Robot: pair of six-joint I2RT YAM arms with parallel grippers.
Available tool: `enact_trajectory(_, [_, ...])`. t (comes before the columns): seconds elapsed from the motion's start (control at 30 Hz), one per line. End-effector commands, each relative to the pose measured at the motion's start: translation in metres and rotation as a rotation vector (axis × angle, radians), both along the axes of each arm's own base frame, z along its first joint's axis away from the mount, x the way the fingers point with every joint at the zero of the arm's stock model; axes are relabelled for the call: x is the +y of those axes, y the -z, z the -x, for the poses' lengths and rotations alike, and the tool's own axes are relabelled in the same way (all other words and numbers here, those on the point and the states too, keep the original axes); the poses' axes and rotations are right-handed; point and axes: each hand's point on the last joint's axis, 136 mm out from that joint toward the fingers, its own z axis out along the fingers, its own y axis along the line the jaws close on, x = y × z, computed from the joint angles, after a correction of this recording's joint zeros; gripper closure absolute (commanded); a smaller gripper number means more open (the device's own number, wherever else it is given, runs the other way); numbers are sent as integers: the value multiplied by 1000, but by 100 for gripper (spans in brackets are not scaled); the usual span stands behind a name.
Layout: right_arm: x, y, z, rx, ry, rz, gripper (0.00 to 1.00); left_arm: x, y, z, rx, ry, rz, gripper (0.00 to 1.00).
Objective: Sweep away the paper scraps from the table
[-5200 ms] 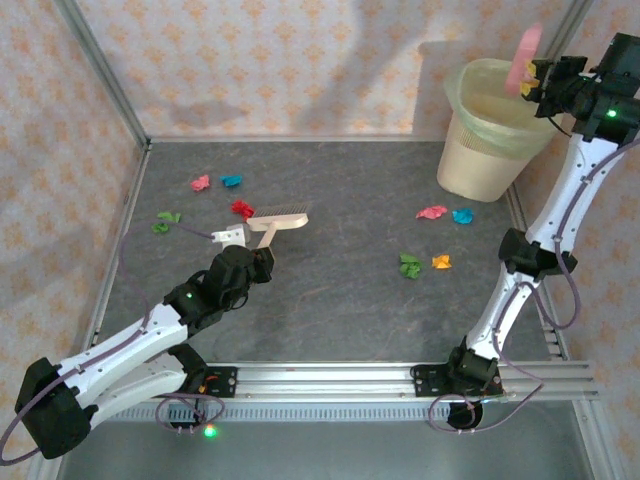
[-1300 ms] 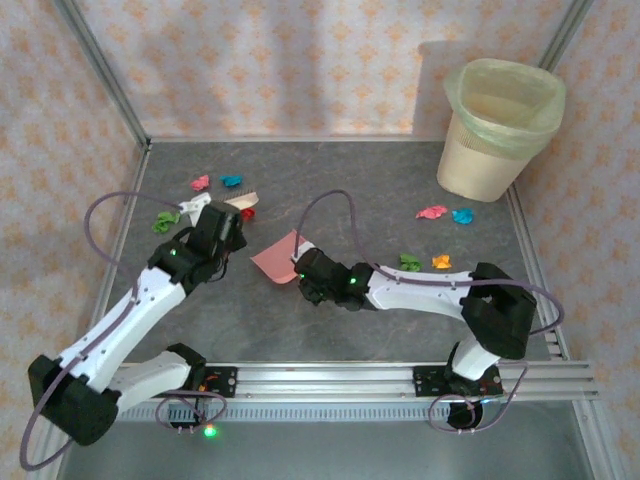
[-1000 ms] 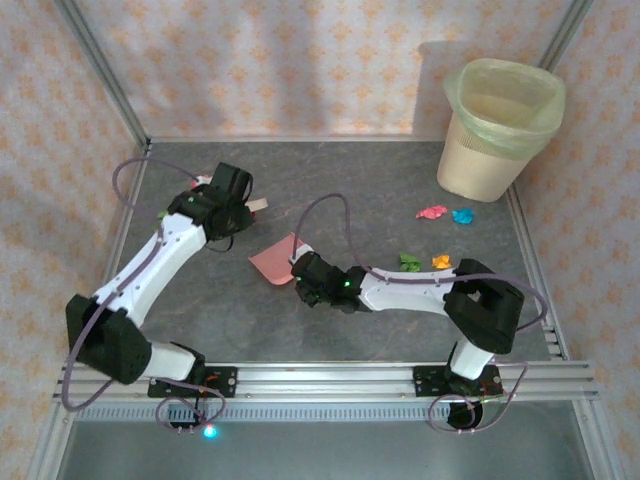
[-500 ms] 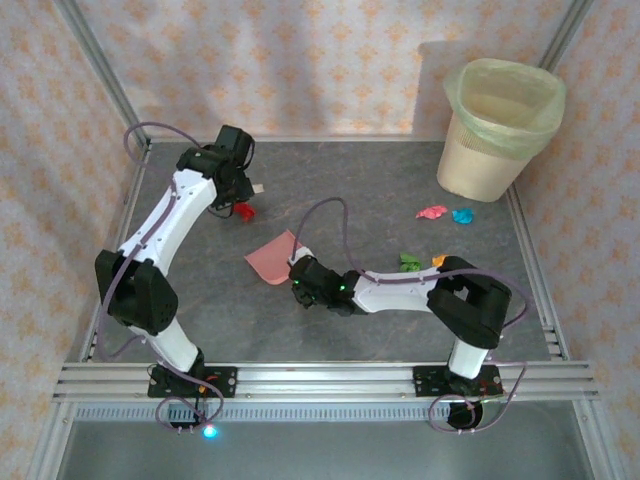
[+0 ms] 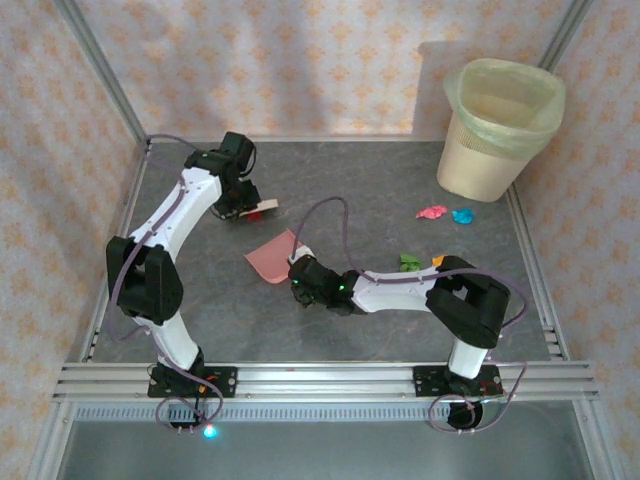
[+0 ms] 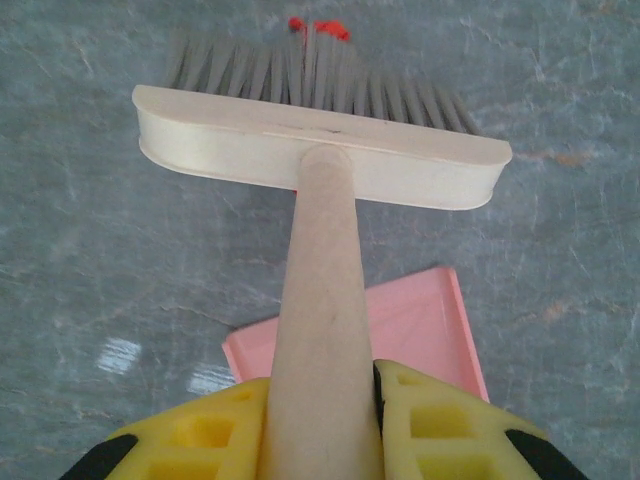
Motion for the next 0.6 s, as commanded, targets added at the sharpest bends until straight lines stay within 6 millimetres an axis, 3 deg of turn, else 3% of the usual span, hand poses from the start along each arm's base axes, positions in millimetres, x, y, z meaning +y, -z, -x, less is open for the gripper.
enact_trajectory(0.0, [-9, 11, -4, 3, 54, 52, 100, -20, -9, 21, -3, 25, 131, 100])
enact_trajectory(0.33, [-27, 9, -18, 9, 153, 30, 100, -54, -11, 99, 45, 146, 261, 100])
enact_trajectory(0.57, [-30, 10, -21, 15, 171, 23, 100, -46, -34, 136, 11, 171, 273, 100])
